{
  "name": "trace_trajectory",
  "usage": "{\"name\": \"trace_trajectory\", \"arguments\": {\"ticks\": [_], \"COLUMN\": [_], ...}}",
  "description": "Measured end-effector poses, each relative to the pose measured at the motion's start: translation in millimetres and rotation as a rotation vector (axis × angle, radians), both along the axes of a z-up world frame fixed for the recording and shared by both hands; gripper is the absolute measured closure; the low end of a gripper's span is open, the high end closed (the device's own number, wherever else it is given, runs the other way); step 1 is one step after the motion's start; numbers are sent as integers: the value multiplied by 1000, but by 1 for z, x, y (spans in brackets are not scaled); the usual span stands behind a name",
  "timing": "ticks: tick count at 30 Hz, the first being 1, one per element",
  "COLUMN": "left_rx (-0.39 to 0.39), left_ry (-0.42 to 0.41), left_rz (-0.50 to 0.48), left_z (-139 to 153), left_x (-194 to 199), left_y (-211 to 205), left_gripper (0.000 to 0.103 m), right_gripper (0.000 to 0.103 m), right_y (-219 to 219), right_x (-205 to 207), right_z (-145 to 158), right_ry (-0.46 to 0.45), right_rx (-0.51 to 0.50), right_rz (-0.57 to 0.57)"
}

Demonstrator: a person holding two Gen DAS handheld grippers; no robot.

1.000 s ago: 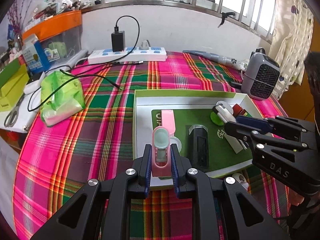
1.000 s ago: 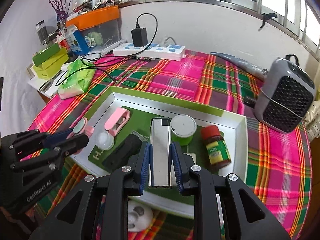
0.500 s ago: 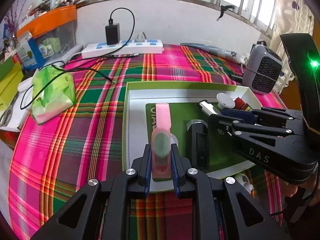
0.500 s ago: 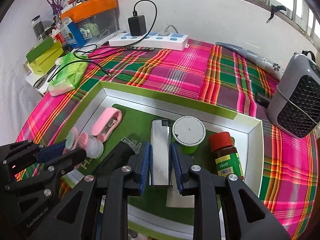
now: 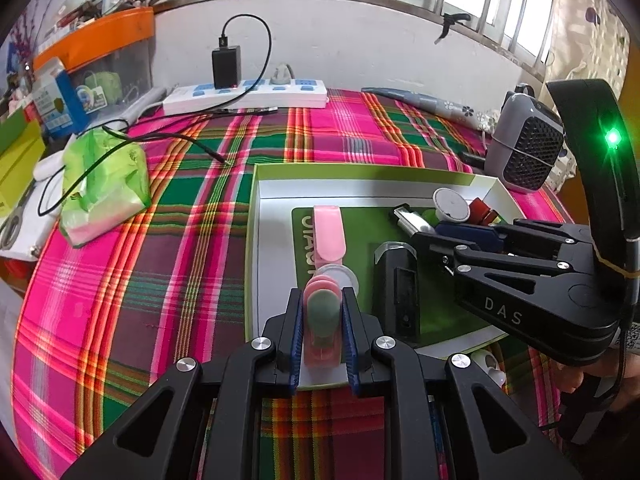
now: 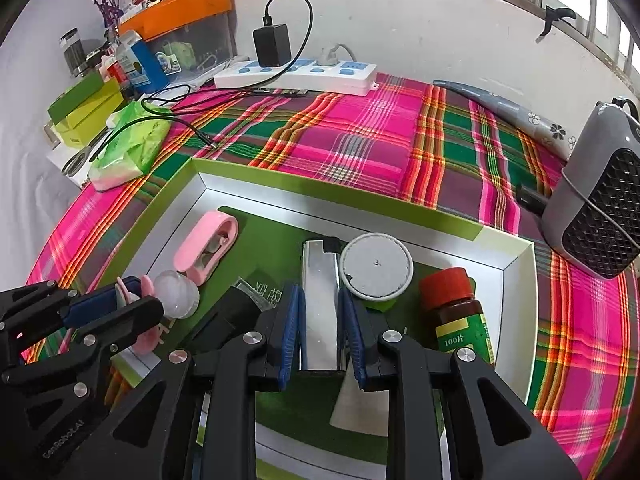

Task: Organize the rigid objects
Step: 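Carry the pink holder and silver lighter over the green tray, then lower the pink holder into the tray with the left gripper while the right gripper releases the lighter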

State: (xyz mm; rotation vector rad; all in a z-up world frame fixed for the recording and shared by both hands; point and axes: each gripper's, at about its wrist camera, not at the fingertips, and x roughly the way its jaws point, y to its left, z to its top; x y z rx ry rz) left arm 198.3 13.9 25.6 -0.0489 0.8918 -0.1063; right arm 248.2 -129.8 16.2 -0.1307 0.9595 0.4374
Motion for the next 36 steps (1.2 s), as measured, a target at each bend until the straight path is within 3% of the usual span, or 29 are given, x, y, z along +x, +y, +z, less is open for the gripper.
{"name": "trace_trajectory", "arguments": {"ticks": [20, 25, 36], "left_rx": [2, 1, 6], "left_ry": [12, 8, 8], "left_rz": [-12, -10, -1], "left_z": [-3, -2, 0], "left_x": [-1, -2, -5], "left_y": [-1, -1, 1], "left_gripper": [85, 79, 77], "right_gripper": [78, 78, 78], "right_y": [-1, -3, -4], "right_x": [-2, -2, -7], "right_z": [1, 2, 7], "right_ry": [-10, -14, -23], "right_rx": [14, 23, 36], "right_rz": [-3, -12, -12]}}
